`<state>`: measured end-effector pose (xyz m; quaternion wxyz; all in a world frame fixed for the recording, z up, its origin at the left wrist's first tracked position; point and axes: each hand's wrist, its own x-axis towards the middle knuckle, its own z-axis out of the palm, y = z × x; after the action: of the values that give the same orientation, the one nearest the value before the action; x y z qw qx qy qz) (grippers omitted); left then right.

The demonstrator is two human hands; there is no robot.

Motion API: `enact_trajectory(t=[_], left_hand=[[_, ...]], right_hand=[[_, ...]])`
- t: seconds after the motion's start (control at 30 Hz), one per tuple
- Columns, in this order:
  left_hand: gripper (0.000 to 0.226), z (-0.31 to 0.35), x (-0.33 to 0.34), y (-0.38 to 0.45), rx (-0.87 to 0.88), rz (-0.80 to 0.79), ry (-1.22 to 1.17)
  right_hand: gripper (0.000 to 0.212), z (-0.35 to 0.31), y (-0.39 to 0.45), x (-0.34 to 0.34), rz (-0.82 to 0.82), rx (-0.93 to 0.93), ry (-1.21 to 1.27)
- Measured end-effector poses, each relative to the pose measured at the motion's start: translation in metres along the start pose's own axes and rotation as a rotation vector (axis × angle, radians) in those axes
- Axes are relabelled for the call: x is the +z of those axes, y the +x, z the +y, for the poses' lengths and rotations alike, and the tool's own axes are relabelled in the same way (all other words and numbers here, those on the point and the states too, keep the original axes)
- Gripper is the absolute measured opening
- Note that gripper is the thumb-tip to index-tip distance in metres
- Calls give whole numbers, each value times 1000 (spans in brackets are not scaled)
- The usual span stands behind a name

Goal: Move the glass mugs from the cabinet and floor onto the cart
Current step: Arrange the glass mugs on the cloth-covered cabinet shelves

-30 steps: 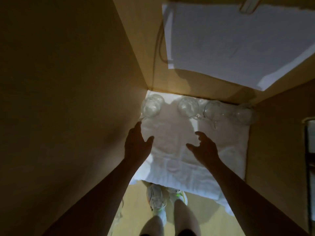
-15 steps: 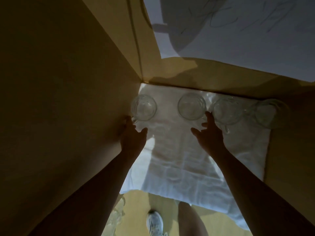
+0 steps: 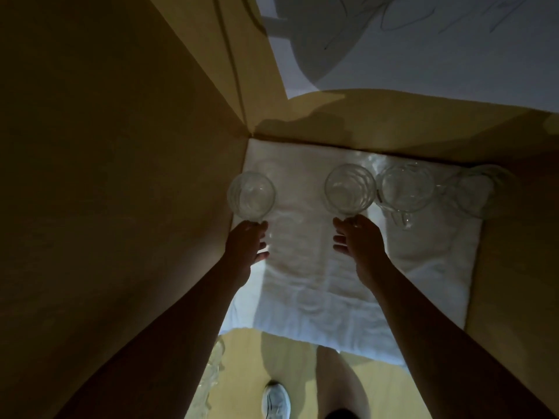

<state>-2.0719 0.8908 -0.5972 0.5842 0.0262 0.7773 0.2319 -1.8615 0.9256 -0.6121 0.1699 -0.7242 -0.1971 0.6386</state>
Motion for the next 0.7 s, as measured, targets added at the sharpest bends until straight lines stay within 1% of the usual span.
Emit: enact_trajectory(t=[0.07,0.13,0.27,0.37,0.47,0.53,0.63,0.7], left_hand=[[11,-7,0,-7,-28,-5,-100],[8,-9,0,-15,-66,-15,-136],[12,-15,-5,-43,-134,-35,-150],[14,-24,-8,-76,-170,-43,-161],[18,-28,-14,-113,-187,-112,-215],[18,-28,-21,-143,-172,-156,-245],[14,-21,-34,-181,-69,-202,-251],[12,-15,-41,-210,-9,-216,-214]], right_hand=[[12,1,-11,-4,4,29,28],[8,4,-23,-8,13,70,43],[7,14,-59,-15,7,130,67],[11,20,-87,-18,22,177,135],[15,22,-123,-23,26,179,216],[17,21,-153,-28,19,145,274],[25,13,-199,-30,1,68,320],[28,7,-236,-36,-8,15,339]])
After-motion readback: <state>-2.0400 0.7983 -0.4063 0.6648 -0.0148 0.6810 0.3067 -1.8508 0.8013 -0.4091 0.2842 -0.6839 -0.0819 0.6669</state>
